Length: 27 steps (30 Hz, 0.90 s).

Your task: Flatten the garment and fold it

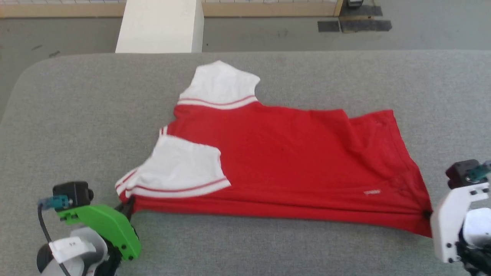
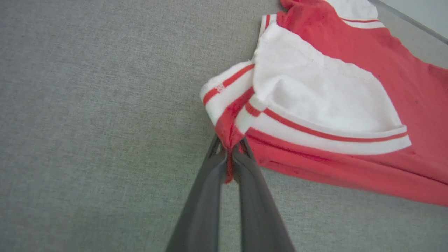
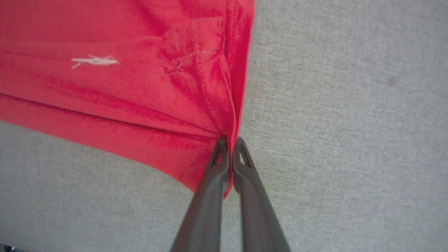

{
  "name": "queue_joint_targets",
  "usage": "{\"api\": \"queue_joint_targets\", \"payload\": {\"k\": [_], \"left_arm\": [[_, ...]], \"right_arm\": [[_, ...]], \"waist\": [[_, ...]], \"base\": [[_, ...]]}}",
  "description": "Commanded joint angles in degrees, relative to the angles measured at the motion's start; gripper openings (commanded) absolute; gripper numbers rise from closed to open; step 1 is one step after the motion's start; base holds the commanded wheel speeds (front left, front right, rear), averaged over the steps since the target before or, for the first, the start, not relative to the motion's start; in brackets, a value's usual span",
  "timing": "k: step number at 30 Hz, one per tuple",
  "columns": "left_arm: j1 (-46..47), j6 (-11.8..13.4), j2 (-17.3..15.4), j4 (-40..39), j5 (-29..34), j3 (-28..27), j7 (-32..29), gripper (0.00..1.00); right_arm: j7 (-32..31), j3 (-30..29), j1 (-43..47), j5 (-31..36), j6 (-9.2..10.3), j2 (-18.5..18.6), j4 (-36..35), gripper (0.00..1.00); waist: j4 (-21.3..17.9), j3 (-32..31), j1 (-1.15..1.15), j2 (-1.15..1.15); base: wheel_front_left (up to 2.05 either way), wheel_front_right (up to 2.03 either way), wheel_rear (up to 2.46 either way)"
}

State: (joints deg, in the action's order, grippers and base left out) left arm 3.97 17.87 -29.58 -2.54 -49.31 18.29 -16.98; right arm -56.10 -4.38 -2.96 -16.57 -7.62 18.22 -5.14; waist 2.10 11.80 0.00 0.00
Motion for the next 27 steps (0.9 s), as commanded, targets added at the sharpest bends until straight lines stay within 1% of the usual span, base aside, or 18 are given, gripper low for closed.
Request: {"api": "queue_joint_targets", "payload": {"k": [1,3,4,7,8,12,13,14,15,16,22,24,27], "left_arm": [[-1.9,1.29,-1.2,-0.28,-0.86,-1.21,0.15,0.0],[-3.62,1.79,-1.35,-1.59,-1.41,-1.09,-0.61,0.0],[-6.81,3.06,-1.32,-3.83,-2.43,-0.82,-1.99,0.0],[-10.61,4.66,-1.33,-6.07,-3.54,-0.33,-3.69,0.0],[-12.86,5.07,-1.17,-6.68,-4.83,0.3,-5.3,0.0],[-15.07,5.11,-1.11,-5.86,-6.29,1.16,-7.2,0.0],[-15.17,4.86,-1.07,-5.54,-6.52,1.36,-7.47,0.39],[-15.13,4.53,-0.89,-5.2,-6.81,1.34,-7.42,1.0],[-14.95,4.36,-0.9,-4.96,-6.71,1.23,-7.12,1.0],[-14.2,3.91,-0.91,-4.85,-6.79,1.01,-6.94,1.0],[-9.6,2.54,-2.95,-6.92,-3.98,-0.45,-4.4,1.0],[-6.79,1.83,-3.52,-7.61,-2.04,-0.86,-2.55,1.0],[-1.34,0.43,-3.55,-7.49,0.89,-0.9,0.33,1.0]], "right_arm": [[-1.26,-1.29,1.51,-0.94,0.13,2.03,0.07,0.0],[-2.66,-1.75,2.66,-2.5,0.13,2.99,-0.15,0.0],[-4.51,-2.02,4.91,-4.34,0.13,3.28,-0.55,0.0],[-5.93,-2.46,7.17,-5.22,0.13,2.69,-0.82,0.0],[-6.37,-2.58,8.37,-5.25,0.13,2.15,-0.71,0.0],[-6.56,-2.31,10.02,-4.78,0.13,1.1,0.47,0.0],[-6.23,-2.26,10.2,-4.69,0.13,0.85,0.72,0.0],[-5.75,-2.24,10.38,-4.74,0.13,0.47,1.01,0.46],[-5.6,-2.2,10.57,-4.72,0.13,0.32,1.21,0.97],[-4.6,-2.46,10.63,-4.89,0.13,-0.04,1.1,1.0],[-0.36,-5.01,8.12,-5.41,0.13,-1.04,-2.32,1.0],[1.81,-6.36,6.45,-5.1,0.13,-1.57,-3.78,1.0],[5.41,-8.37,3.22,-3.46,0.13,-2.34,-5.55,1.0]], "waist": [[0.11,-1.67,0.0,0.0],[0.43,-2.48,0.0,0.0],[0.8,-3.54,0.0,0.0],[1.0,-4.29,0.0,0.0],[1.06,-4.63,0.0,0.0],[0.99,-5.49,0.0,0.0],[0.96,-5.79,0.0,0.0],[0.89,-6.11,0.0,0.0],[0.85,-6.2,0.0,0.0],[0.75,-6.22,0.0,0.0],[0.09,-6.18,0.0,0.0],[-0.12,-6.01,0.0,0.0],[-0.49,-5.48,0.0,0.0]], "base": [[0.0,0.0,0.0],[0.0,0.0,0.0],[0.0,0.0,0.0],[0.0,0.0,0.0],[0.0,0.0,0.0],[0.0,0.0,0.0],[0.0,0.0,0.0],[0.0,0.0,0.0],[0.0,0.0,0.0],[0.0,0.0,0.0],[0.0,0.0,0.0],[0.0,0.0,0.0],[0.0,0.0,0.0]]}}
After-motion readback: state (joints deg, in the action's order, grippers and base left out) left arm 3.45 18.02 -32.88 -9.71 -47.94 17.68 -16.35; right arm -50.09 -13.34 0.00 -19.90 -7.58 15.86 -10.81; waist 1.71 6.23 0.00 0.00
